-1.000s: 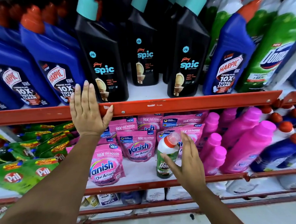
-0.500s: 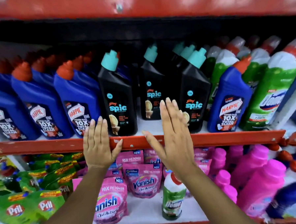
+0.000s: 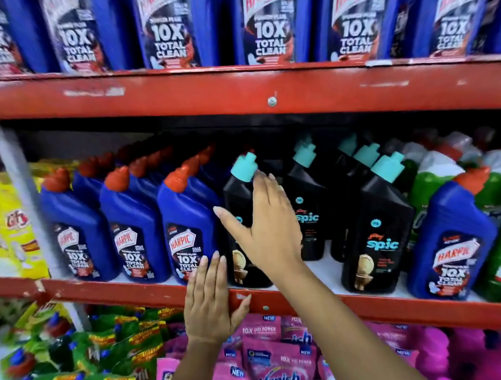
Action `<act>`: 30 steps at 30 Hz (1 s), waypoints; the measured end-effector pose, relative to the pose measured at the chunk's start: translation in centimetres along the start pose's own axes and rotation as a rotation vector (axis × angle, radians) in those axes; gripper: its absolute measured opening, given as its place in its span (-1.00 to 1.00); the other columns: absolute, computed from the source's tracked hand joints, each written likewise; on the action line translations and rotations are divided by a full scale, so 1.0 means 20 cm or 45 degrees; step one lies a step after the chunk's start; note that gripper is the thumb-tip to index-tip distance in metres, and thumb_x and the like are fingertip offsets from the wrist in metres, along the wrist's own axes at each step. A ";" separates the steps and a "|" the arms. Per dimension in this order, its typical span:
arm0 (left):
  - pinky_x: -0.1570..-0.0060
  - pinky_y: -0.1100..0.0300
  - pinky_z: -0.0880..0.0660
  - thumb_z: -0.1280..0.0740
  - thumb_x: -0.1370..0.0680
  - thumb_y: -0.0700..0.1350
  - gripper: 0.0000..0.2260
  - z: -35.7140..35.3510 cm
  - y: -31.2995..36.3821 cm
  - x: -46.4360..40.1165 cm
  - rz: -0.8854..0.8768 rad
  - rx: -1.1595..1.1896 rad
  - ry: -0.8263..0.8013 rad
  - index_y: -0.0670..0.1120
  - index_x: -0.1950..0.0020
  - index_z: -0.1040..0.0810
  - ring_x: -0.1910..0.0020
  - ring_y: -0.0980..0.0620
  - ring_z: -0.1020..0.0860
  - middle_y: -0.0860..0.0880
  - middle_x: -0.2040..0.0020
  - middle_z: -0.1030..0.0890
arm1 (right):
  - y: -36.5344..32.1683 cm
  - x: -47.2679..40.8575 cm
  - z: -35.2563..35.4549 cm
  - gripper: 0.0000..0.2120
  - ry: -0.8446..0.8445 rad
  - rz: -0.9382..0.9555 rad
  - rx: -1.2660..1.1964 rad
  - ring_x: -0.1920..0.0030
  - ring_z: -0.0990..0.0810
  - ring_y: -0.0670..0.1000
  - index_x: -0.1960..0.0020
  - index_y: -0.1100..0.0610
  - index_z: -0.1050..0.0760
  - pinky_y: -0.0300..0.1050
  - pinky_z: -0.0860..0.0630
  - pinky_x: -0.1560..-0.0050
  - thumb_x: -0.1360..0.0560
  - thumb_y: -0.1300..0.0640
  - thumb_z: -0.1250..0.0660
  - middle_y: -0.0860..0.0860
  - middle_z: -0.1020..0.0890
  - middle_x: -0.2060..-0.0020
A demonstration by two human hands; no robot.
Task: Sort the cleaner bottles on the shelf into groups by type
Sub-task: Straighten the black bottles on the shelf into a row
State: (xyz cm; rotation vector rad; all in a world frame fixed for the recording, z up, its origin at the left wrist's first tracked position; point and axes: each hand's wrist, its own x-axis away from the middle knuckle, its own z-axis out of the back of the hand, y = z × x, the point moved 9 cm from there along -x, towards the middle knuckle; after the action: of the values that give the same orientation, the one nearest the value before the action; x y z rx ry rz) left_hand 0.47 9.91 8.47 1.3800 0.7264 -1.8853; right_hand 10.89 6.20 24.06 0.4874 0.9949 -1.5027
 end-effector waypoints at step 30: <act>-0.52 0.00 -0.07 -0.01 -0.62 0.24 -0.36 0.01 0.00 -0.02 0.001 -0.084 0.015 -0.23 -0.49 -0.25 -0.55 -0.07 -0.12 -0.17 -0.46 -0.33 | 0.38 -0.03 0.28 -0.54 0.100 -0.223 -0.023 -0.01 -0.51 0.20 0.03 0.23 -0.38 0.08 -0.45 0.03 -0.51 -0.17 -0.38 0.17 -0.56 0.07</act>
State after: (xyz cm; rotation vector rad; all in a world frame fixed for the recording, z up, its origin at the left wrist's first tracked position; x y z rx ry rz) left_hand 0.39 9.82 8.85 1.3513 0.7868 -1.8374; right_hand 19.54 2.64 25.26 0.4590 1.1357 -1.6392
